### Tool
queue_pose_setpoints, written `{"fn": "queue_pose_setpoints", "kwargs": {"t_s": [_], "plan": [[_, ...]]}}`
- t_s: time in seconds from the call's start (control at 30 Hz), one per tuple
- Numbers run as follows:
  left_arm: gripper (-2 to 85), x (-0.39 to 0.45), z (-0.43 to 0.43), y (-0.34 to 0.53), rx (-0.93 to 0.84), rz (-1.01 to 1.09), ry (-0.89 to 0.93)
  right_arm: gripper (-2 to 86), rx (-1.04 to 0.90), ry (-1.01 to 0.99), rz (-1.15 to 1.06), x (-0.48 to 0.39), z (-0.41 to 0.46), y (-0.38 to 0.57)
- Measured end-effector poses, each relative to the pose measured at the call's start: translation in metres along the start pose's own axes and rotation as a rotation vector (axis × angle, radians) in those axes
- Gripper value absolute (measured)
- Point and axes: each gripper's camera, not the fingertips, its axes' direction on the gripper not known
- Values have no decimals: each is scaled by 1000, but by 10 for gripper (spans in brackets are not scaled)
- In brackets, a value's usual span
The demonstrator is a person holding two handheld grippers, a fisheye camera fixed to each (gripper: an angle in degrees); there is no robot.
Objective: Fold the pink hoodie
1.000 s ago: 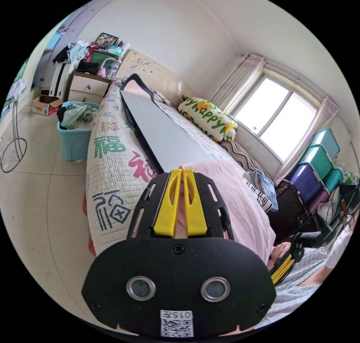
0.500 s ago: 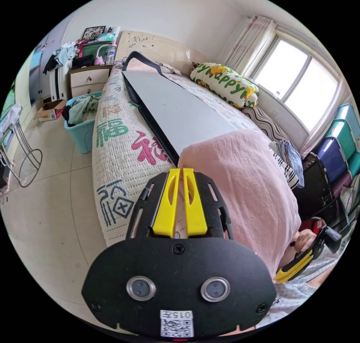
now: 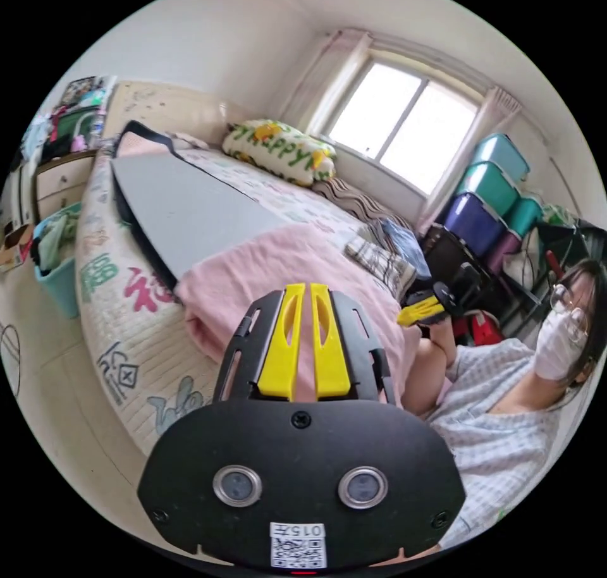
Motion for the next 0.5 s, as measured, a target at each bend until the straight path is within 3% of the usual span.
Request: {"fn": "queue_pose_setpoints", "kwargs": {"t_s": [0.07, 0.2, 0.33, 0.43, 0.5], "plan": [[-2, -21, 32, 7, -118, -10, -82, -5, -74, -12, -21, 13, 3, -4], [-4, -65, 31, 20, -112, -92, 67, -3, -67, -67, -3, 35, -20, -9], [7, -110, -18, 46, 2, -181, 15, 23, 92, -130, 123, 108, -77, -11], [87, -160, -48, 75, 130, -344, 42, 71, 236, -111, 311, 194, -109, -13], [130, -191, -49, 93, 171, -436, 88, 89, 205, -215, 403, 247, -105, -22]]}}
